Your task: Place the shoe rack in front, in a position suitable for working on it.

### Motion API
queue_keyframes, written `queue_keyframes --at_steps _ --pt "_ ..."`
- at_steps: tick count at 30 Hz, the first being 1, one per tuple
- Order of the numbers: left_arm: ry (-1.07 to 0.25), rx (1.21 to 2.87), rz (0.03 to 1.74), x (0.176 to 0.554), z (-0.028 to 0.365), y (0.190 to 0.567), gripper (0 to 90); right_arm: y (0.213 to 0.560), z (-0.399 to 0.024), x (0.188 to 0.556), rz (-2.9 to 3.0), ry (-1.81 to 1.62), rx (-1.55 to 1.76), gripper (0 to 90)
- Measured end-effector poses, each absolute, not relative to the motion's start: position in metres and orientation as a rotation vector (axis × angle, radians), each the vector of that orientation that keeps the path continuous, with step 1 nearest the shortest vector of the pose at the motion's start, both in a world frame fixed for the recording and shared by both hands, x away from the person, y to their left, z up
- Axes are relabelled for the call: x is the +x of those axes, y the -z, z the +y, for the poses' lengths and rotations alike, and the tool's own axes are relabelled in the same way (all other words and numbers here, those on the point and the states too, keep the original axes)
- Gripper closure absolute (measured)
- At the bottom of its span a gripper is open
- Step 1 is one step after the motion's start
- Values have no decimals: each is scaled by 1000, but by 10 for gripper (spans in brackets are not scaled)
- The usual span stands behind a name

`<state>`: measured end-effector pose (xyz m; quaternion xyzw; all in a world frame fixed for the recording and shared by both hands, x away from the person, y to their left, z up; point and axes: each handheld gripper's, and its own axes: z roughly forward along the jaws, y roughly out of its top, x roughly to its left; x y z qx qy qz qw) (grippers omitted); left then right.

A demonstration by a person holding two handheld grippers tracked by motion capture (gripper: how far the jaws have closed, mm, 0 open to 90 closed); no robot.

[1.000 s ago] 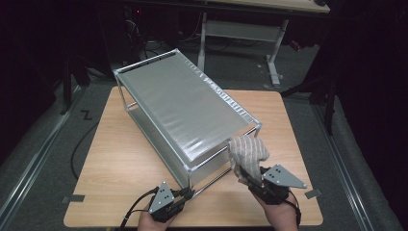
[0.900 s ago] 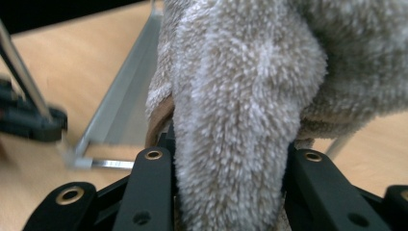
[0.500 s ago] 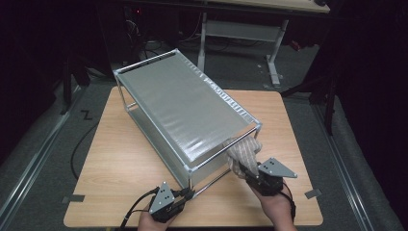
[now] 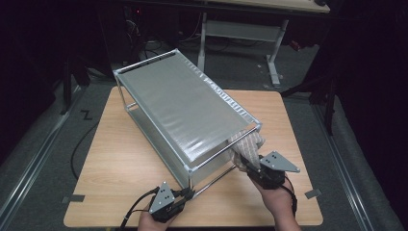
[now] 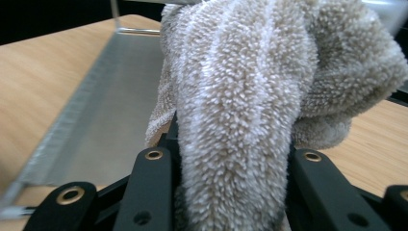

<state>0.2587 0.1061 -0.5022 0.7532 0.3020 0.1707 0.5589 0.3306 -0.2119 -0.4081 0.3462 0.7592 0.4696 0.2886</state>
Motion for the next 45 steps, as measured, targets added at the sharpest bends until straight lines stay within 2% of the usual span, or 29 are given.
queue_keyframes --at_steps 7,16,21,30,38,45 --pt "-404 1780 711 259 106 502 803 407 -191 312 2102 -1305 839 653" --pt "-404 1782 709 259 107 502 803 407 -141 276 2262 -1382 612 653" --pt "-403 1782 709 259 107 502 803 406 -133 270 2279 -1376 578 652" --pt "-405 1779 711 258 106 502 803 406 -159 292 2197 -1348 717 654" --pt "-402 1783 698 256 108 502 803 410 -199 328 2057 -1282 909 654" --pt "-400 1784 696 255 108 502 803 411 -227 341 1977 -1273 1031 657"
